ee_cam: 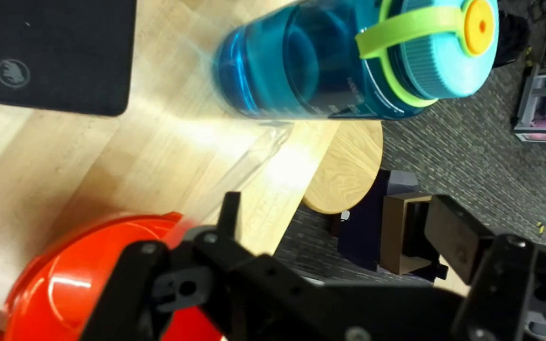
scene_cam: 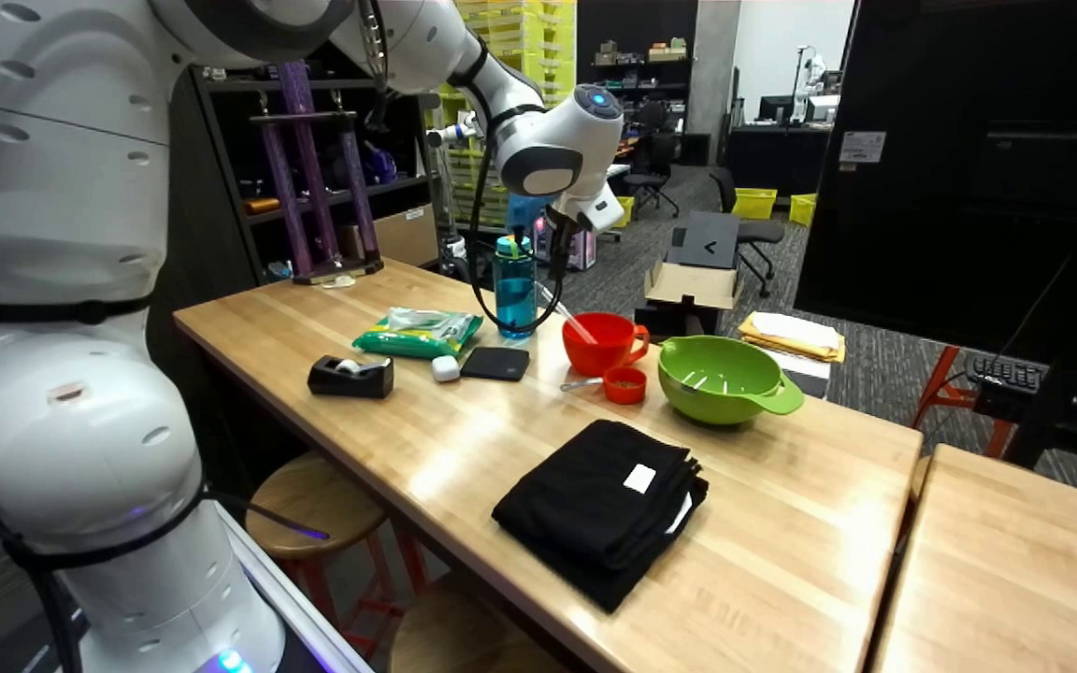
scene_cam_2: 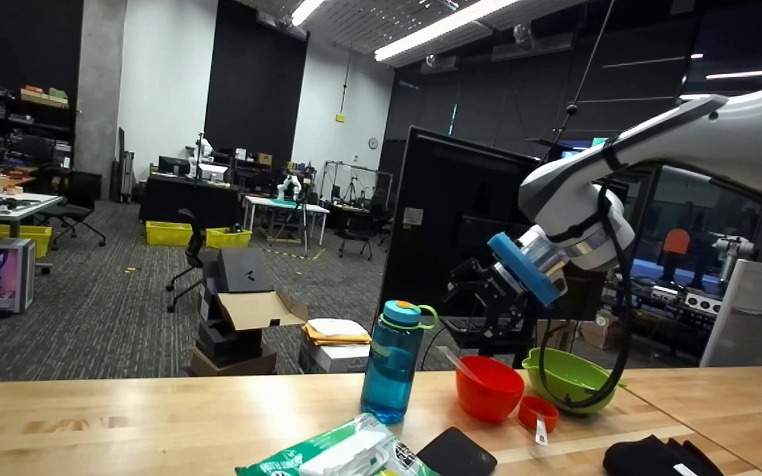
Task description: Remove the straw from the orange bowl and put it on the table
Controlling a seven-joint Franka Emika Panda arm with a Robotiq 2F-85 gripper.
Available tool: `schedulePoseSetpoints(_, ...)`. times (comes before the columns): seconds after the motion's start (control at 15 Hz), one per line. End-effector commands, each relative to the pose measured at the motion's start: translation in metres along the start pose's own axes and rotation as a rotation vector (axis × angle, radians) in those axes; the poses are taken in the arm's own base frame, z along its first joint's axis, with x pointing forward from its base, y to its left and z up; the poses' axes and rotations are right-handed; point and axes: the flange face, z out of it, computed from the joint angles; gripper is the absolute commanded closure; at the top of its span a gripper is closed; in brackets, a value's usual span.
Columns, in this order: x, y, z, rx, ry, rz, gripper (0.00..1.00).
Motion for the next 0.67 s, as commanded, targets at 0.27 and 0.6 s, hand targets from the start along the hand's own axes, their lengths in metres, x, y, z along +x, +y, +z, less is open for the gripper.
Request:
schedulePoseSetpoints(0.27,-0.007,0.032,-0.012,-0.031,-0.051,0.120,0.00)
schedulePoseSetpoints(0.6,-0.001,0.040,0.003,-0.021,-0.065,0.145,0.00)
